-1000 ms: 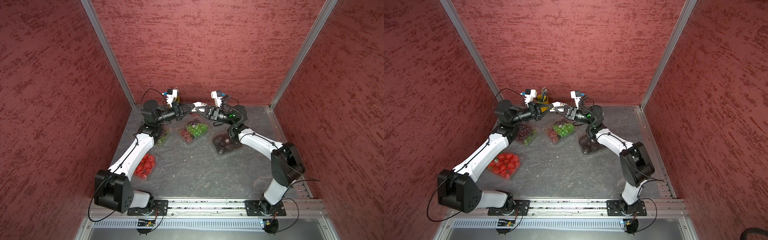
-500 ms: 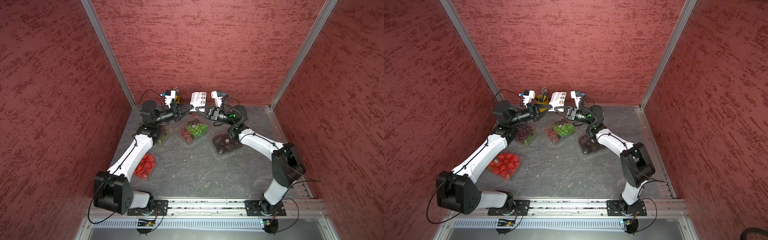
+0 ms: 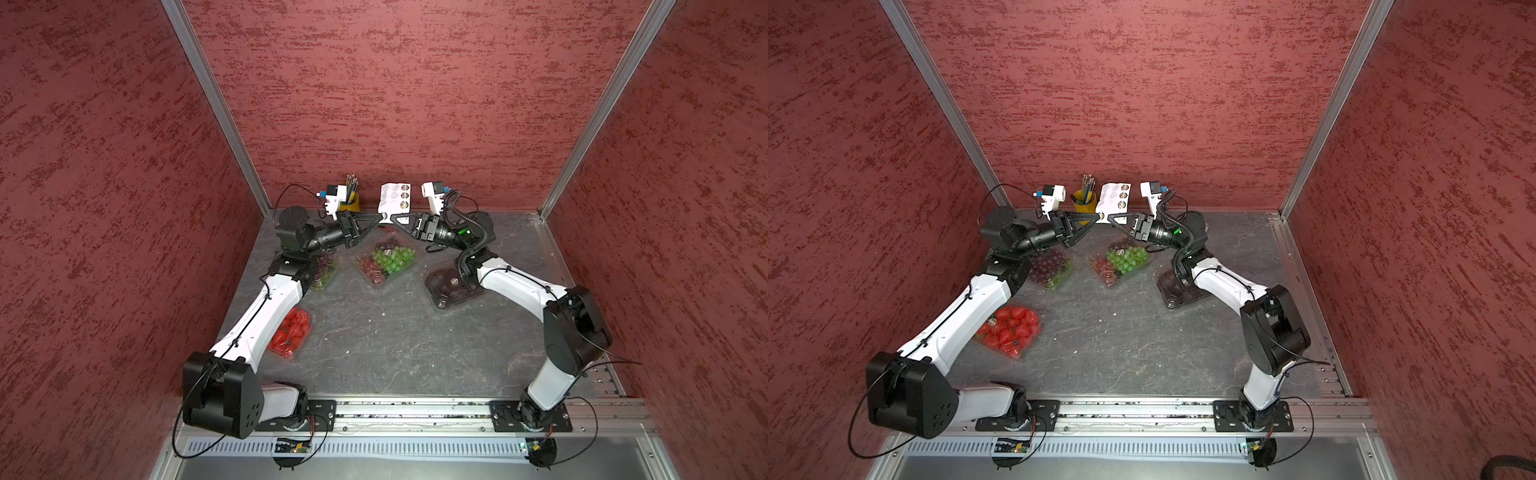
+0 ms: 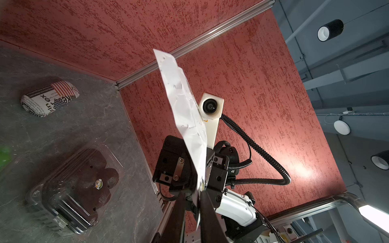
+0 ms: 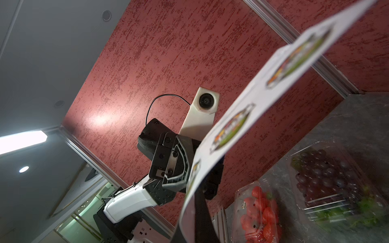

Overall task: Label fruit boxes
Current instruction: Adjust the label sticker.

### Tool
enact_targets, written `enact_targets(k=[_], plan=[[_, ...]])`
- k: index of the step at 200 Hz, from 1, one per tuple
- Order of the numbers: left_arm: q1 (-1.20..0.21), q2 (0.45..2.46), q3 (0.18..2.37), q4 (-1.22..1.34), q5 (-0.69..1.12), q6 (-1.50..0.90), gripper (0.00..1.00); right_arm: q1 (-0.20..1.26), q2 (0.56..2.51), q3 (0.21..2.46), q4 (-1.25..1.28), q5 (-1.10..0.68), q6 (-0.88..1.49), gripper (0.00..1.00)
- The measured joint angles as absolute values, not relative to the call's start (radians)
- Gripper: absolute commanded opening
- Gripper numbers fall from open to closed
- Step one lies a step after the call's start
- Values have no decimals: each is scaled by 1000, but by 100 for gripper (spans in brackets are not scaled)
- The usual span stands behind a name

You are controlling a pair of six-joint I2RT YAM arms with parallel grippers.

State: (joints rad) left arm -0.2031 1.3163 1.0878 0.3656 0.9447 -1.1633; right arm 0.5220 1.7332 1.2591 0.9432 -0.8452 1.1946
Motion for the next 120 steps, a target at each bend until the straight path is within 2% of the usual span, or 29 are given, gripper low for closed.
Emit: enact_targets(k=[26, 120], plan=[[-213, 1316, 1088, 370, 945, -1173, 0, 522, 1731, 1259, 936, -845, 1189, 0], [-245, 1322, 1089, 406, 944, -1174, 0, 525, 1718, 1257, 935, -844, 1180, 0]])
